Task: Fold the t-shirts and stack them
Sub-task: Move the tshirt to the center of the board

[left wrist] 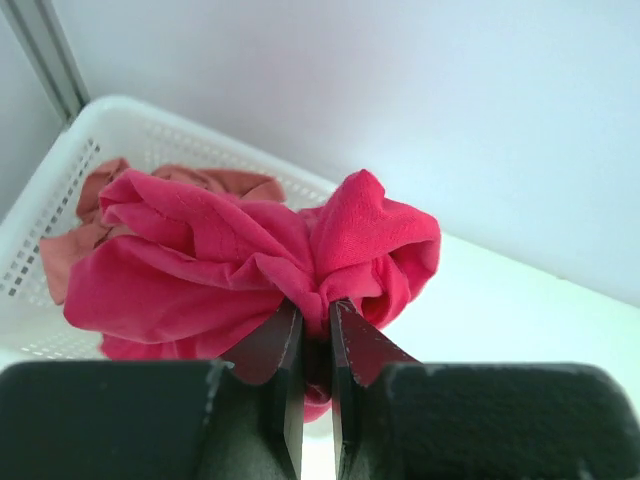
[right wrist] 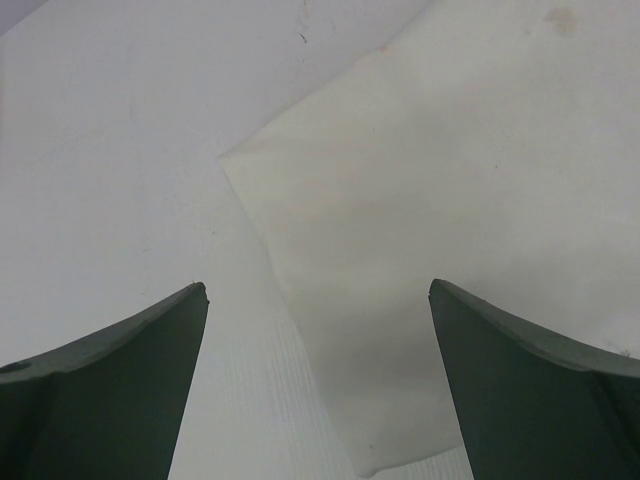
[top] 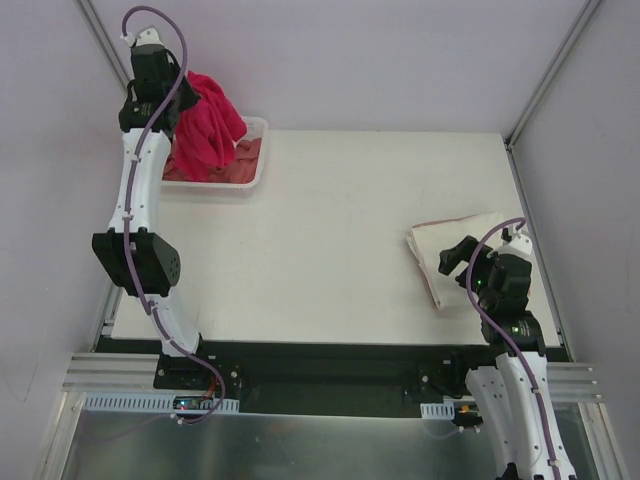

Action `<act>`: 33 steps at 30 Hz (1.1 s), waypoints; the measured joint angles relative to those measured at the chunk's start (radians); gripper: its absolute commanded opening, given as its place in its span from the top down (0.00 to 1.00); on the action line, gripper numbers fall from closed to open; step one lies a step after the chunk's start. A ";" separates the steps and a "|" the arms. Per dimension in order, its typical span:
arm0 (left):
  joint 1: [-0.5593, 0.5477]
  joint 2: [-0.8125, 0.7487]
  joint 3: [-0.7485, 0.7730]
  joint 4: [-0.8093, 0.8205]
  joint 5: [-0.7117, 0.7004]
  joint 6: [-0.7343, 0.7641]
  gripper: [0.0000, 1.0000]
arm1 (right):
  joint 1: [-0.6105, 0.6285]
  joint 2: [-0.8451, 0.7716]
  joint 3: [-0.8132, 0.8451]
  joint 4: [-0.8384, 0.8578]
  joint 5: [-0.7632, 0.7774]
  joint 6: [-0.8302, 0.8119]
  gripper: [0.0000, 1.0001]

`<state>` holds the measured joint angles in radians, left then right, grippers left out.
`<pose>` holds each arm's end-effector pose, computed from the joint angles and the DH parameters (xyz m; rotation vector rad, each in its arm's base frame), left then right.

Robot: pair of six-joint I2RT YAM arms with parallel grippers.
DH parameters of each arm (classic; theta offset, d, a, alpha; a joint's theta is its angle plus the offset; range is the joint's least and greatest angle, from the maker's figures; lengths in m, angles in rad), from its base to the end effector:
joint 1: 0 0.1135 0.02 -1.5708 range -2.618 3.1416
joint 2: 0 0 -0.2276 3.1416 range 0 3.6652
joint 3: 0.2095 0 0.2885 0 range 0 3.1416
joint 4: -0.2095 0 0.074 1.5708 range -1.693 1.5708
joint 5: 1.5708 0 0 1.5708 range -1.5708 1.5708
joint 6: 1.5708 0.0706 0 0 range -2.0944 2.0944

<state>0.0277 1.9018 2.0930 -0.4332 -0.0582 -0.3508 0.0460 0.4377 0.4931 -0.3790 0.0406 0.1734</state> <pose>0.4996 0.0179 0.4067 -0.3822 1.7752 -0.1765 0.2292 0.0077 0.2395 0.1483 1.8898 0.1110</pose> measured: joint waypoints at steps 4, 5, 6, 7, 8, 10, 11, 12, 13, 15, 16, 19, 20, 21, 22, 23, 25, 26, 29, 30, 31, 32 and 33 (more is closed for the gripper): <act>-0.029 -0.097 0.019 -0.003 0.022 0.009 0.90 | 0.000 0.003 0.000 -0.008 0.005 0.000 0.03; -0.047 -0.122 0.022 -0.006 0.025 0.018 0.90 | 0.000 0.005 0.000 -0.011 0.005 0.000 0.03; -0.070 -0.143 0.023 -0.010 0.025 0.031 0.90 | 0.000 0.005 0.000 -0.015 0.005 0.001 0.03; -0.116 -0.174 0.024 -0.014 0.020 0.053 0.90 | 0.000 0.005 0.000 -0.019 0.005 0.001 0.03; -0.157 -0.198 0.025 -0.018 0.016 0.069 0.90 | 0.000 0.005 0.000 -0.022 0.005 0.001 0.03; -0.272 -0.256 0.025 -0.015 0.002 0.118 0.90 | 0.000 0.005 0.000 -0.030 0.008 0.001 0.03; -0.336 -0.286 0.025 -0.013 -0.002 0.140 0.90 | 0.000 0.004 0.000 -0.037 0.012 0.001 0.03; -0.391 -0.316 0.026 -0.008 -0.001 0.157 0.91 | 0.000 0.003 0.000 -0.045 0.018 0.002 0.03; -0.432 -0.341 0.026 -0.005 0.009 0.164 0.90 | 0.000 0.002 0.000 -0.049 0.023 0.002 0.03; -0.489 -0.404 0.026 -0.003 0.040 0.168 0.90 | 0.000 -0.003 0.000 -0.060 0.026 0.002 0.03; -0.500 -0.435 0.024 -0.001 0.058 0.164 0.89 | 0.000 -0.008 0.000 -0.066 0.027 0.002 0.03; -0.507 -0.550 -0.023 0.036 0.154 0.128 0.86 | 0.000 -0.029 0.000 -0.080 0.028 0.002 0.03; -0.508 -0.581 -0.050 0.059 0.183 0.115 0.85 | 0.000 -0.037 0.000 -0.083 0.031 0.002 0.03; -0.515 -0.628 -0.100 0.088 0.216 0.093 0.82 | 0.000 -0.042 0.000 -0.085 0.032 0.002 0.03; -0.520 -0.656 -0.141 0.107 0.241 0.076 0.81 | 0.000 -0.046 0.000 -0.088 0.033 0.003 0.03; -0.526 -0.692 -0.203 0.140 0.277 0.060 0.80 | 0.000 -0.050 0.000 -0.091 0.035 0.003 0.03; -0.536 -0.755 -0.346 0.206 0.327 0.020 0.74 | 0.000 -0.052 0.000 -0.097 0.037 0.003 0.03; -0.540 -0.772 -0.426 0.236 0.347 0.000 0.73 | 0.000 -0.052 0.000 -0.099 0.038 0.003 0.03; -0.546 -0.780 -0.674 0.318 0.375 -0.047 0.16 | 0.000 -0.050 0.000 -0.101 0.039 0.003 0.03; -0.546 -0.771 -0.764 0.340 0.378 -0.054 0.01 | 0.000 -0.048 0.001 -0.101 0.039 0.003 0.03; -0.547 -0.754 -0.833 0.350 0.380 -0.065 0.01 | 0.000 -0.046 0.001 -0.101 0.038 0.003 0.03; -0.552 -0.727 -0.909 0.351 0.380 -0.076 0.01 | 0.000 -0.040 0.001 -0.101 0.031 0.002 0.03; -0.552 -0.703 -0.979 0.346 0.379 -0.086 0.01 | 0.000 -0.033 0.002 -0.100 0.022 0.002 0.03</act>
<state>-0.5247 1.1984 1.1141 -0.0875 0.3210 -0.4366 0.0460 0.4046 0.4946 -0.4789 0.0624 0.1749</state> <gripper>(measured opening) 0.969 0.969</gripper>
